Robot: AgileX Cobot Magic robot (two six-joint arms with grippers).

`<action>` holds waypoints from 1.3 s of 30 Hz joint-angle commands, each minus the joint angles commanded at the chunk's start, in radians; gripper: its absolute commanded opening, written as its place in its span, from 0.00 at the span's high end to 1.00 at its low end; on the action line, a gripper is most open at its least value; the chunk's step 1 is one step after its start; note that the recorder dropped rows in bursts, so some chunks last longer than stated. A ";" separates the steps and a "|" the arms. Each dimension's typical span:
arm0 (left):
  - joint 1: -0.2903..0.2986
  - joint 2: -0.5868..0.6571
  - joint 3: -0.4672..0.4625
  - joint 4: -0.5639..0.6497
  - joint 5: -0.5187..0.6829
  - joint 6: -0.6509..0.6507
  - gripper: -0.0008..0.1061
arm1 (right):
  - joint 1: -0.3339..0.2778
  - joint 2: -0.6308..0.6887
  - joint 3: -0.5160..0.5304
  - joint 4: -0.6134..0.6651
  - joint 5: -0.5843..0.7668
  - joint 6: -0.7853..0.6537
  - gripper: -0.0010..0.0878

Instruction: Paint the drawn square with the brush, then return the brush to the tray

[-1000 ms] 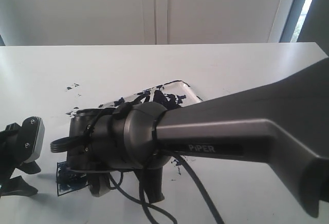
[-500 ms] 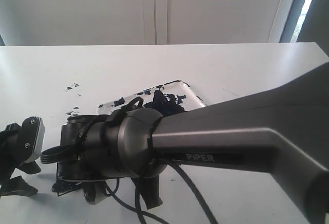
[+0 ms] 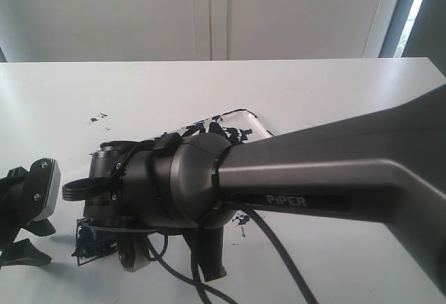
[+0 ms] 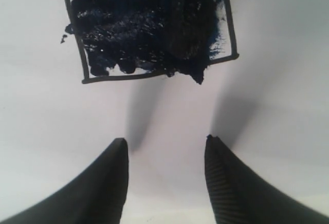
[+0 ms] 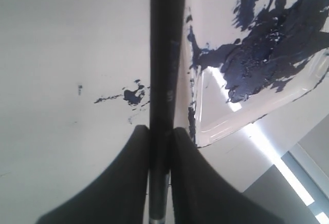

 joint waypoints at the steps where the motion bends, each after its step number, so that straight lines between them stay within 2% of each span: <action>1: 0.000 0.000 0.000 0.000 0.000 0.000 0.51 | 0.002 0.000 0.000 0.000 0.004 0.000 0.99; 30: 0.000 0.000 0.000 0.000 -0.004 -0.002 0.51 | 0.007 -0.008 0.000 0.003 0.045 -0.012 0.99; 39: 0.000 0.000 0.000 0.000 0.000 -0.001 0.51 | 0.011 -0.007 0.000 0.012 -0.002 -0.012 0.99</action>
